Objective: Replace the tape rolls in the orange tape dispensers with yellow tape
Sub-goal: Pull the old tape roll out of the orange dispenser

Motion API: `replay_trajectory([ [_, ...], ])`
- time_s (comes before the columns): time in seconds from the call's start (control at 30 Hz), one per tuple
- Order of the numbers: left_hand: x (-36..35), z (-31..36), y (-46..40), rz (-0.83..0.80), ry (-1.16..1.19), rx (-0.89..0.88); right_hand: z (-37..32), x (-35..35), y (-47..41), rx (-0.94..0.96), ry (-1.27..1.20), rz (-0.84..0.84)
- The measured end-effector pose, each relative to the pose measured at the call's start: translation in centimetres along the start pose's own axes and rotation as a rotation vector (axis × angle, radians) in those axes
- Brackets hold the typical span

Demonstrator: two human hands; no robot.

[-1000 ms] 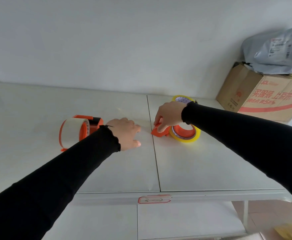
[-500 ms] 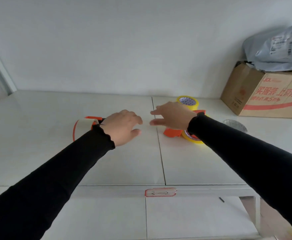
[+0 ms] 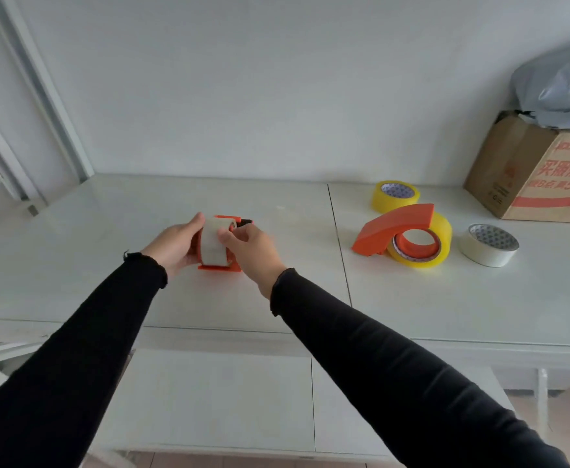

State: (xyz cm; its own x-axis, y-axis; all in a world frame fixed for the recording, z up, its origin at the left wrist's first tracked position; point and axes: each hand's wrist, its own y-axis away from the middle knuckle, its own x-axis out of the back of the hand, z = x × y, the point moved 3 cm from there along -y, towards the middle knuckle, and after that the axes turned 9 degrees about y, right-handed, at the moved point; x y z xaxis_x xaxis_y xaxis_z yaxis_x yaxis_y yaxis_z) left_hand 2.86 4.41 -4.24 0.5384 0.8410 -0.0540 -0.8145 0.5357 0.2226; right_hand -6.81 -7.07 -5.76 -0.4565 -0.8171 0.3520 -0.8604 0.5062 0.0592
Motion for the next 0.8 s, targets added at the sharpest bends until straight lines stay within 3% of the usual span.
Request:
replay_trajectory([
  [0.13, -2.2, -0.8, 0.9, -0.12, 0.161, 0.028, 0.1, 1.4, 1.2, 0.033, -0.022, 0.072],
  [0.37, -7.7, 0.8, 2.9, -0.196, 0.234, -0.187, 0.1, 8.8, 4.4, 0.193, 0.089, 0.363],
  [0.6, -13.3, 2.8, 3.9, -0.29, 0.307, -0.283, -0.6, 20.2, 9.4, 0.337, 0.45, 0.764],
  [0.7, -14.8, 3.0, 3.8, -0.308, 0.349, -0.292, 2.0, 25.7, 11.6, 0.259, 0.737, 0.93],
  [0.8, -15.0, 2.8, 3.4, -0.325, 0.381, -0.303, 6.5, 29.9, 12.8, 0.049, 0.993, 0.894],
])
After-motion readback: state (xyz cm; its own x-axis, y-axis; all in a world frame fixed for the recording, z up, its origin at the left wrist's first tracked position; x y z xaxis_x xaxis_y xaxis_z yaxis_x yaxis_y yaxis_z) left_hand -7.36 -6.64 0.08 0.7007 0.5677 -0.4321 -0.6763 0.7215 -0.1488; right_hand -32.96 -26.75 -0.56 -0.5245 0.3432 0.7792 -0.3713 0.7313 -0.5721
